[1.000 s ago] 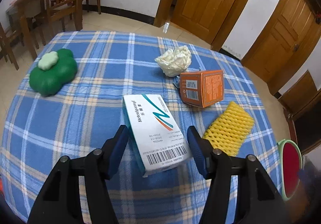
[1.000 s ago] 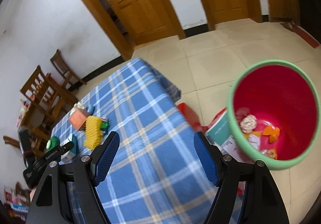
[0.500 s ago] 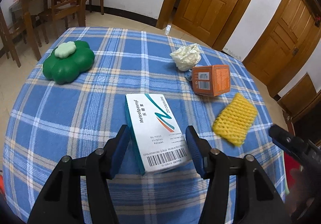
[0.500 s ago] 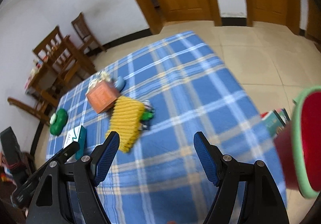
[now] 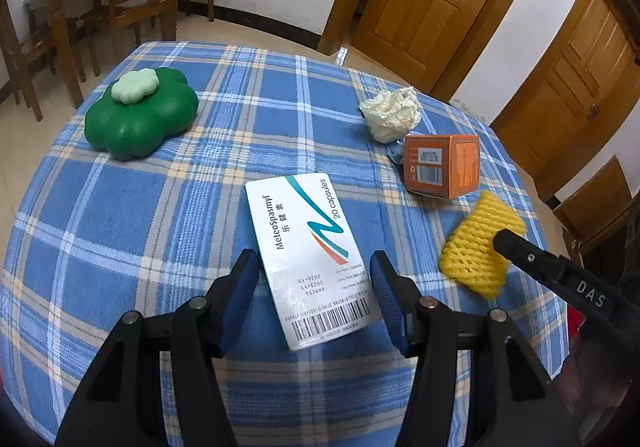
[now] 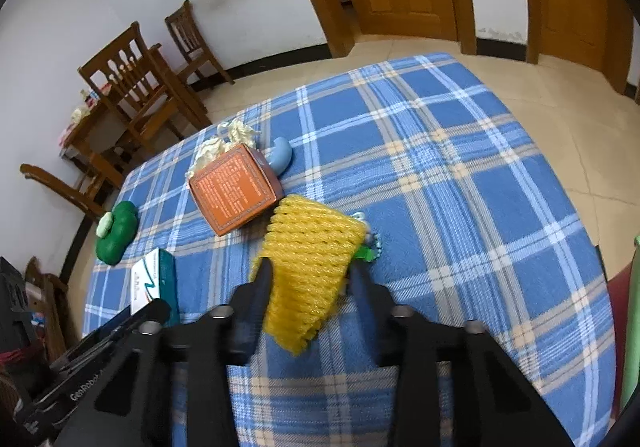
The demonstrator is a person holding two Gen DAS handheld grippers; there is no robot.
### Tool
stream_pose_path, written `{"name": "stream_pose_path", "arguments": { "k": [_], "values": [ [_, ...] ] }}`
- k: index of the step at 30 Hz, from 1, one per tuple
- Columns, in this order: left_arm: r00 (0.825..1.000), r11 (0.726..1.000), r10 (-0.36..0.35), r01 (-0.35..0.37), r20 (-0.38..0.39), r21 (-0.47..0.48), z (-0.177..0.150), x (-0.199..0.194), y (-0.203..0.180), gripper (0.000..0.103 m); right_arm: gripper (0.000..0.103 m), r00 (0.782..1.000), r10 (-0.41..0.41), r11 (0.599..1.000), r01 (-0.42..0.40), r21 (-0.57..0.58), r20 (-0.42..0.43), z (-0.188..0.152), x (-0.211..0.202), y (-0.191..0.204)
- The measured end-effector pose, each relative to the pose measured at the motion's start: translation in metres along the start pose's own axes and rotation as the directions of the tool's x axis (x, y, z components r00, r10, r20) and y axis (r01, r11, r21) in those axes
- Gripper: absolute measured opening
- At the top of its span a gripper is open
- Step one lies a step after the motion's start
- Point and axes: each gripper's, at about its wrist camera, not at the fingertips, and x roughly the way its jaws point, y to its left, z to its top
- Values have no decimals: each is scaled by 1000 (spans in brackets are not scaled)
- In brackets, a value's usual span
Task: Collect trash
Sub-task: 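Grasp the yellow foam net with right tool while left holds the white box, then drop the yellow net into the red bin with right tool while left carries box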
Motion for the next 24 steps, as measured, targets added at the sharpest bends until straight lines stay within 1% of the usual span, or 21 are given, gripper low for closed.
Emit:
{"name": "stream_pose_path", "arguments": {
  "k": [1, 5, 8, 15, 19, 24],
  "values": [
    [1000, 1000, -2, 2, 5, 2, 0, 0, 0, 58, 14, 1000, 2, 1000, -2, -4, 4, -1, -1, 0],
    [1000, 1000, -13, 13, 8, 4, -2, -2, -1, 57, 10, 1000, 11, 1000, -10, -22, 26, -4, -8, 0],
    [999, 1000, -27, 27, 20, 2, -4, -9, -3, 57, 9, 998, 42, 999, -41, -25, 45, -6, -20, 1],
    [997, 998, -68, 67, 47, 14, -11, -31, -14, 57, 9, 989, 75, 997, -73, -18, 129, -14, -63, 1],
    [994, 995, -102, 101, 49, 23, -15, -42, -22, 57, 9, 982, 68, 997, -70, 6, 174, -19, -89, -10],
    [990, 991, -128, 125, 58, 53, -19, -55, -37, 57, 9, 974, 42, 998, -54, 46, 223, -30, -119, -28]
  ]
}}
